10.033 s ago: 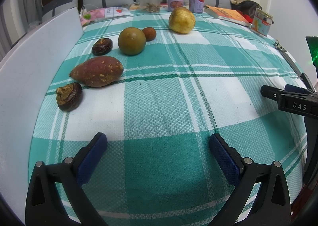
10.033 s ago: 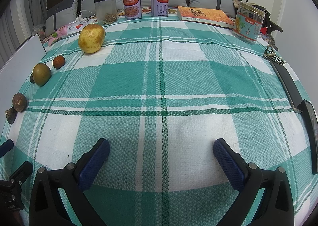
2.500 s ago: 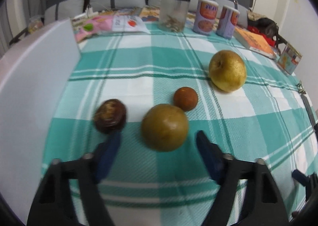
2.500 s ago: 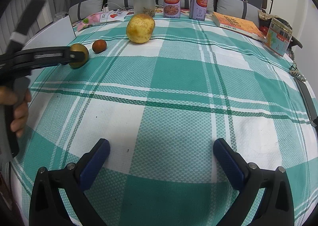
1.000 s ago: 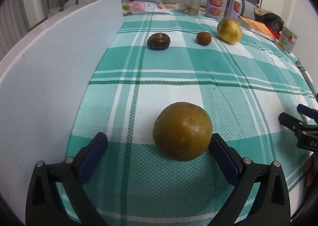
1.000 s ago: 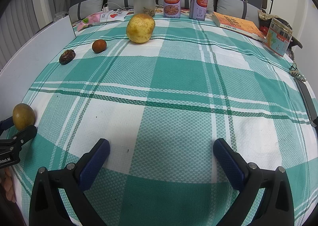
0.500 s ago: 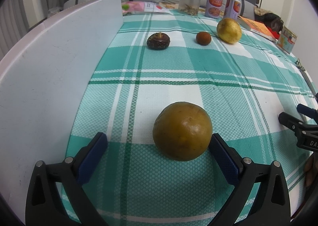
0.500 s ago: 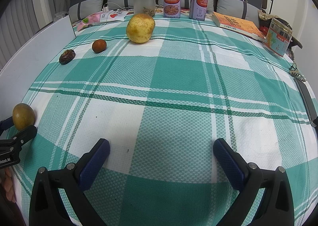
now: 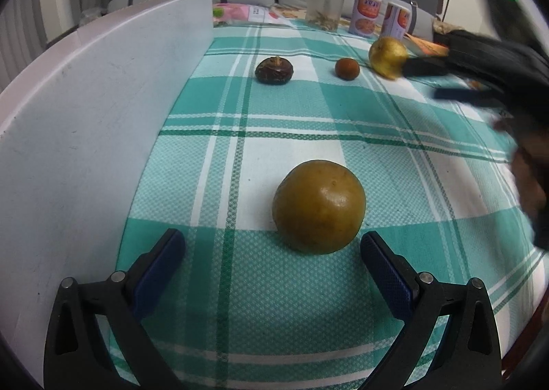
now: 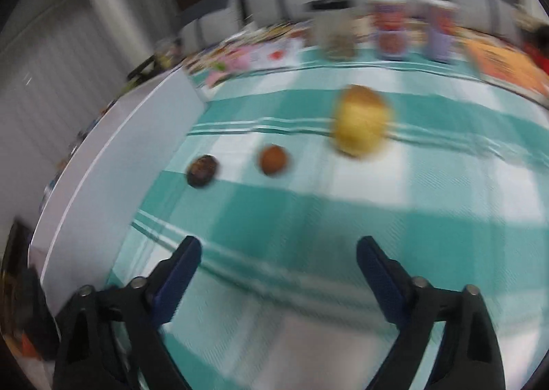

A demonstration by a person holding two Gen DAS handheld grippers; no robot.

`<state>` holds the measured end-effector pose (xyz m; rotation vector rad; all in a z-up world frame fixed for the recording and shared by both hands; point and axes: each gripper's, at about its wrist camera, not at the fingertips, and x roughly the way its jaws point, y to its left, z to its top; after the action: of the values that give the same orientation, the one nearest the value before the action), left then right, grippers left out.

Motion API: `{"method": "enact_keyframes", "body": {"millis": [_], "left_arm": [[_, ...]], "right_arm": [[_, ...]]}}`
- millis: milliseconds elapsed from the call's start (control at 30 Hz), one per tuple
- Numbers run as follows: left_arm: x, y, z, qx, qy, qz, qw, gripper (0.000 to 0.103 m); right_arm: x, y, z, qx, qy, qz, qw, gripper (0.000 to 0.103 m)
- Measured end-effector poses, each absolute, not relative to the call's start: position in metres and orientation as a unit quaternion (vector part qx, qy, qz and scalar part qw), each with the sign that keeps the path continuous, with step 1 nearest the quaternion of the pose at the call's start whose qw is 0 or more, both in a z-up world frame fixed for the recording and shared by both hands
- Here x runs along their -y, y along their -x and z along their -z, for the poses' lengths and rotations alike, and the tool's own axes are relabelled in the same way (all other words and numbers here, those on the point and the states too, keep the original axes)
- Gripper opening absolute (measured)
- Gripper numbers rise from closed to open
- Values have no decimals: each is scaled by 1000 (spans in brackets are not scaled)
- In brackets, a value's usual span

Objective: Organize fruits
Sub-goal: 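Hold the round fruit in the left gripper while the right gripper grasps the small red date, then carry the round fruit and red date over the white box with both grippers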

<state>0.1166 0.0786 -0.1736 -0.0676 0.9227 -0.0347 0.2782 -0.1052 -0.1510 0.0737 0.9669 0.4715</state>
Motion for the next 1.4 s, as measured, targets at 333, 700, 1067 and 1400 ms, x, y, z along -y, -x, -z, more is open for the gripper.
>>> {"method": "enact_keyframes", "body": {"millis": [333,700,1067,1400], "left_arm": [[-80,-115,173,-443,37,24,896,102],[-77,-117,173,-446,26,18,895,102],[-79,-109,170,-449,28,38,892,102],[-81,-123,153,-437,41,61,896,91]], "right_arm": [[43,-345,181,-486,67,-201,848,28],[133,-225,155,-495,3,-190,848,27],[169,-155,181,-469,-24,-161,868,44],[193,-138,172,-470,-69,-165,865,66]]}}
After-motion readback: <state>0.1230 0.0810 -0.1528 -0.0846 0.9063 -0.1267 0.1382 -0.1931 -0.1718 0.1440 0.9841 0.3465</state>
